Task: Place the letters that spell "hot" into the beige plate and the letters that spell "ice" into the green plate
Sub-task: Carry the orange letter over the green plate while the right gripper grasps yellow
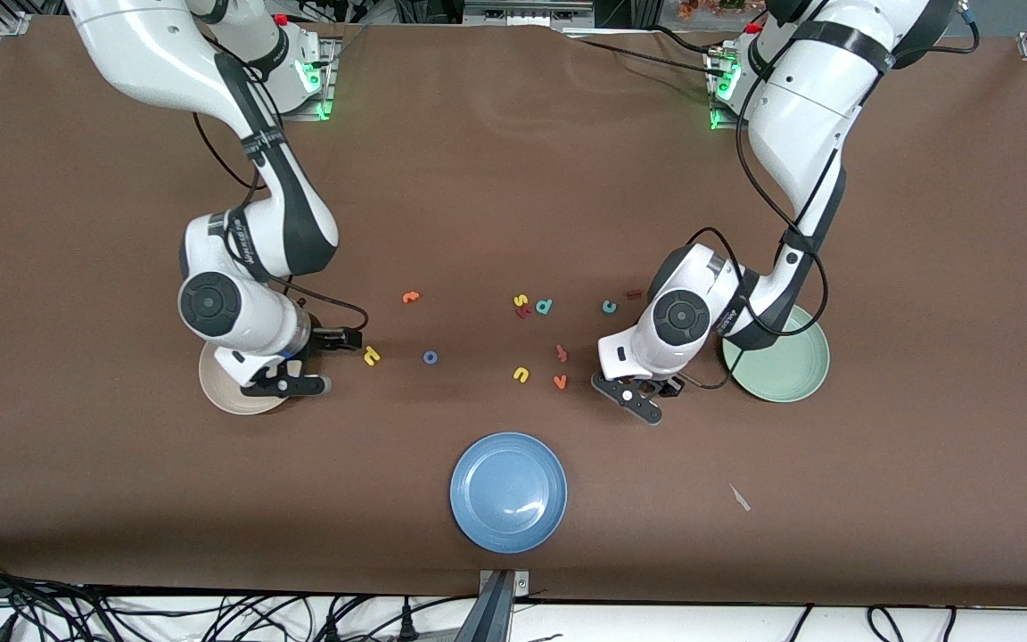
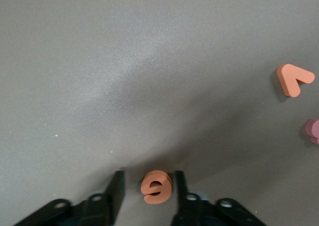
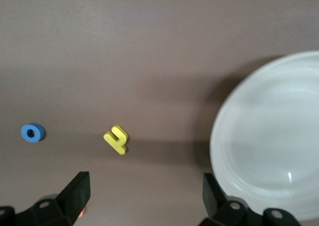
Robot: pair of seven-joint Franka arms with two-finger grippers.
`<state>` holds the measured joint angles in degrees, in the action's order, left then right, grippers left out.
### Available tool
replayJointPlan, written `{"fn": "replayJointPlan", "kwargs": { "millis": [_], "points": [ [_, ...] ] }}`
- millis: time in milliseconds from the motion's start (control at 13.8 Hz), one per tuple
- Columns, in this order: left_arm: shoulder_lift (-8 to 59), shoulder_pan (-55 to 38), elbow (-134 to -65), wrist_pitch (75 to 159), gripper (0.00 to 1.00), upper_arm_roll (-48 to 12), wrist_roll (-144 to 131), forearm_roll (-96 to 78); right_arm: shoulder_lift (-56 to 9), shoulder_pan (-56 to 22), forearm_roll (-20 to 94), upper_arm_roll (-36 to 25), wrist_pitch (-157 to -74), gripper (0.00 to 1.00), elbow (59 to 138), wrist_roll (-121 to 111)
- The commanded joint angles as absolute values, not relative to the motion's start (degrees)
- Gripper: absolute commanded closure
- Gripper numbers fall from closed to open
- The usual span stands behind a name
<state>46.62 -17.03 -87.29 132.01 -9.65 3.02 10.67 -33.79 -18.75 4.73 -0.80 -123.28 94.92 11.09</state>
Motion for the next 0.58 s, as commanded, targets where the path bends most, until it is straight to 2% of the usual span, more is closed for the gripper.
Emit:
{"fn": "replayJointPlan", "kwargs": {
  "millis": [0,506],
  "points": [
    [46.8,-17.1,-87.5,132.6,0.79,-9.7,3.9,12.1,-35.5,-18.6,5.1,0.5,-125.1,0.0,93.3,8.3],
    [46.1,-17.0,-87.4,131.8,0.8,-9.7,3.7,12.3,-38.8,-21.4,4.6,0.5,-139.5,0.0,98.6,4.5]
  ]
}}
